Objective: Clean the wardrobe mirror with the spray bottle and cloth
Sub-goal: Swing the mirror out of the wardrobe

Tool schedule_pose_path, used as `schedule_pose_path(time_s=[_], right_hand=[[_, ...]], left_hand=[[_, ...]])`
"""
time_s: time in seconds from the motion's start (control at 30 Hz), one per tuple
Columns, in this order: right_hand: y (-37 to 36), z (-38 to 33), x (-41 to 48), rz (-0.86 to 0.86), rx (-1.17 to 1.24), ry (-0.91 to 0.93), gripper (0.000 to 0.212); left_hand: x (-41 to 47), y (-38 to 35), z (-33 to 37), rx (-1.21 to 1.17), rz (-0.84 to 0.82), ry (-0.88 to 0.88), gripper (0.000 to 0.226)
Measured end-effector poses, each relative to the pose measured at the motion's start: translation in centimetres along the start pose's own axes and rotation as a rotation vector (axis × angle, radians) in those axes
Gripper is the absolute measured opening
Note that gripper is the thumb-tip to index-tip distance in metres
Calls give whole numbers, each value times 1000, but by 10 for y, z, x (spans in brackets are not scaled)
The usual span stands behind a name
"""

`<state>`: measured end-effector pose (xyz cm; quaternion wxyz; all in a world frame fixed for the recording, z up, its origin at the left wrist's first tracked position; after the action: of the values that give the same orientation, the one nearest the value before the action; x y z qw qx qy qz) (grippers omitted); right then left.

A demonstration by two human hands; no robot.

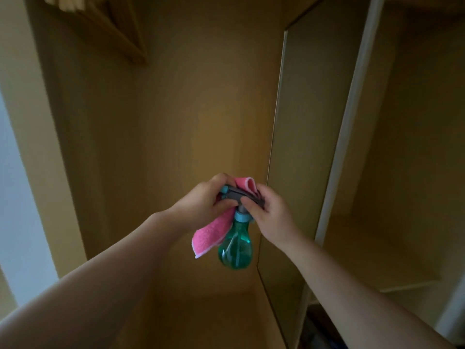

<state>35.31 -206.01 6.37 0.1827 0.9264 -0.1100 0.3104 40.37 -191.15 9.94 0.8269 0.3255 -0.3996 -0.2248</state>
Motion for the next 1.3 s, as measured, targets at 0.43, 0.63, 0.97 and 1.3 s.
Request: schedule_pose_path(time_s=[0.43, 0.63, 0.97, 1.3], right_hand=[[143, -29, -4, 615, -647, -21, 38], [163, 19, 18, 407, -429, -398, 32], [170, 42, 17, 184, -367, -370, 13], [187, 24, -7, 64, -393, -311, 14]], left_hand=[[32, -9, 14, 2, 30, 12, 21], [36, -12, 15, -3, 23, 6, 23], [22, -26, 31, 57, 70, 112, 23], [-16, -50, 65, 109, 128, 230, 23]])
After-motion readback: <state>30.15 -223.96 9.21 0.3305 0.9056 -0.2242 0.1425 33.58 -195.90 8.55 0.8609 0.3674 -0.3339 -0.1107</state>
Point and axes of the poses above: each hand's wrist, its own x-axis towards the middle knuckle, its own y-axis out of the back of the hand, z = x × y, the point moved 5 cm from there along x, towards the middle knuckle
